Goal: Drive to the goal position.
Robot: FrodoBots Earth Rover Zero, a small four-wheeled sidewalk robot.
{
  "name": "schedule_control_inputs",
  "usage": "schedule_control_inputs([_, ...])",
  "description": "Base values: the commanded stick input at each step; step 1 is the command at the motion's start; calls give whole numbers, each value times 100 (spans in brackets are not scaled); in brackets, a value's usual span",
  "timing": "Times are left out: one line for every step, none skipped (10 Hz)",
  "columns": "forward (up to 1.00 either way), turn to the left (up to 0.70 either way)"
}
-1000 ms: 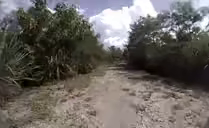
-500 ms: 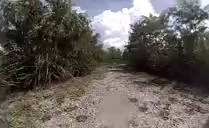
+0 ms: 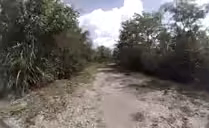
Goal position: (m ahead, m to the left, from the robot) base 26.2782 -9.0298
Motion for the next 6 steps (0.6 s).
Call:
schedule_control_inputs([85,0])
schedule_control_inputs([85,0])
schedule_control_inputs([85,0])
schedule_control_inputs([85,0])
schedule_control_inputs([85,0])
schedule_control_inputs([85,0])
